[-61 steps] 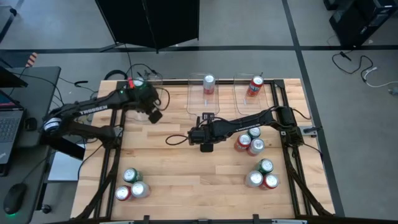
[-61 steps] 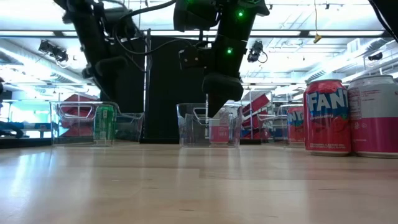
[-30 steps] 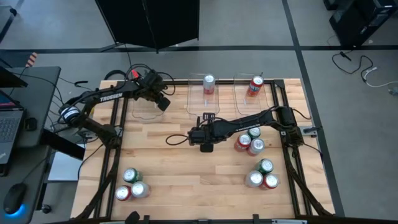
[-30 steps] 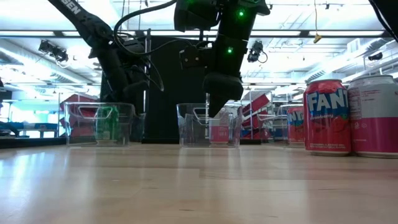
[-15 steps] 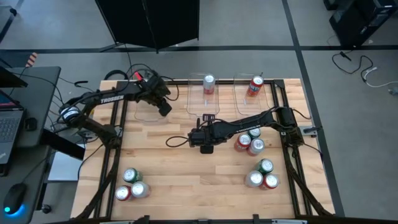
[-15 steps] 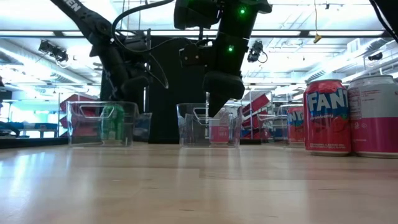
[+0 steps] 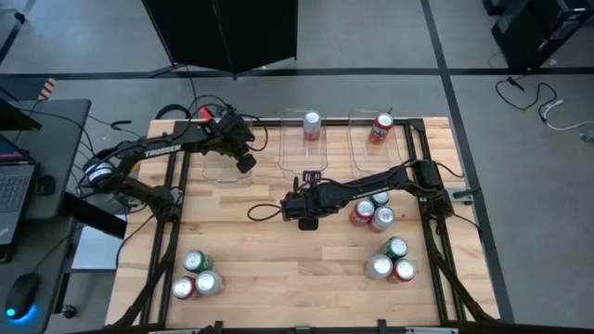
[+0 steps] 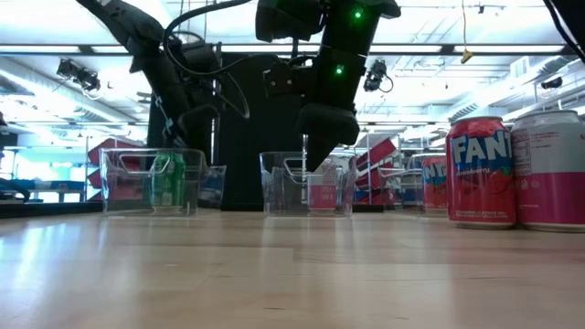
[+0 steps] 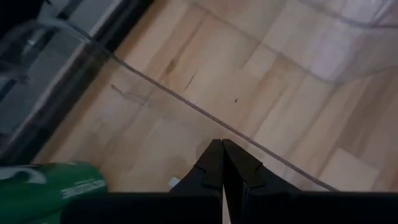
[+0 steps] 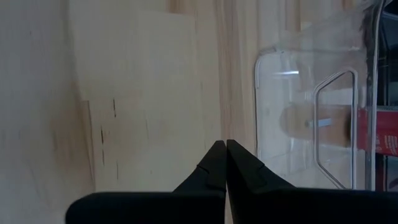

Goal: Sort soda cans
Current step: Put the red soda can into the right transparent bin

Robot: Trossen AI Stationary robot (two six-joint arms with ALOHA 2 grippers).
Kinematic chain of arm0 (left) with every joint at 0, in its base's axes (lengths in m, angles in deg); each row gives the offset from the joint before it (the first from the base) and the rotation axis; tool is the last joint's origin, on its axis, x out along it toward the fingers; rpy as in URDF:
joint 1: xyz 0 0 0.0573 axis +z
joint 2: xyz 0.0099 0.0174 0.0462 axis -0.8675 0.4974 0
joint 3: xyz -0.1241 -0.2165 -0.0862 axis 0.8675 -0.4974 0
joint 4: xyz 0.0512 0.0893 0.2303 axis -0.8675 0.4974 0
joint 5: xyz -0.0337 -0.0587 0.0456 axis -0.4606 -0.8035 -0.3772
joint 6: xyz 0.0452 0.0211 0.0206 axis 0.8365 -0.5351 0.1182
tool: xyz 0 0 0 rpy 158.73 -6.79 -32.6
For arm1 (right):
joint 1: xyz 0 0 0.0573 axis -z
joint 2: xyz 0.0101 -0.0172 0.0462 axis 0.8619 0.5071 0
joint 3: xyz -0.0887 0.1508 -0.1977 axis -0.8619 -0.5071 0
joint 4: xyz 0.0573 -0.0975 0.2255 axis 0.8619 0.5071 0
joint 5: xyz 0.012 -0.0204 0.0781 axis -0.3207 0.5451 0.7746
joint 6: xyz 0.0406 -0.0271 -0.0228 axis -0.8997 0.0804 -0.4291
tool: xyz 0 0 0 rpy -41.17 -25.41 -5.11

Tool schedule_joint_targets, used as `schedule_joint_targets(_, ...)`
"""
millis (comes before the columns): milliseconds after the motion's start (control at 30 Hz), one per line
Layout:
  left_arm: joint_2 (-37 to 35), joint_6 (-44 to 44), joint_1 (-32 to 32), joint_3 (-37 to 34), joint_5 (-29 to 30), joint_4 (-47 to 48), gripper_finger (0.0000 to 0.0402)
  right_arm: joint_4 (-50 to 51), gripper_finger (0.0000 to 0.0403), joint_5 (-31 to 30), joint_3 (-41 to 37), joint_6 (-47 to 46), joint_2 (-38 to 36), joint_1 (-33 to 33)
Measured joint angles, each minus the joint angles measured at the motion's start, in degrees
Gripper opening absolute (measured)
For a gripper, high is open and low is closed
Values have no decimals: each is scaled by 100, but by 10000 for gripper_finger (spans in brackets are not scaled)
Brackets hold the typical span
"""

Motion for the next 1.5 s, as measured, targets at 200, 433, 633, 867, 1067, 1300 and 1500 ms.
schedule_joint_targets(200, -829, -119, -220, 2, 0, 203, 2, -110, 0, -65, 2, 95, -39, 19)
schedule_joint_targets(433, -2024, -361, -836, -529, -6, -74, 2, -473, 0, -222, -131, 301, -23, 394)
schedule_joint_targets(633, -2923, -576, -1189, -1151, 0, -448, 2, -466, 0, -225, -384, 303, -11, 676)
schedule_joint_targets(867, -3658, -638, -1711, -1777, -113, -1021, 2, -135, 0, -465, -389, 232, -338, 405)
schedule_joint_targets(1067, -4088, -647, -2268, -2223, -220, -1635, 2, 742, 2, -479, -389, -789, -1123, -188)
schedule_joint_targets(1300, -4172, -666, -2878, -2533, -236, -2007, 2, 2012, 23, -36, -389, -3062, -2026, -784)
schedule_joint_targets(1500, -4169, -669, -3273, -2650, -194, -2040, 2, 2886, 71, 350, -389, -3959, -2408, -1055)
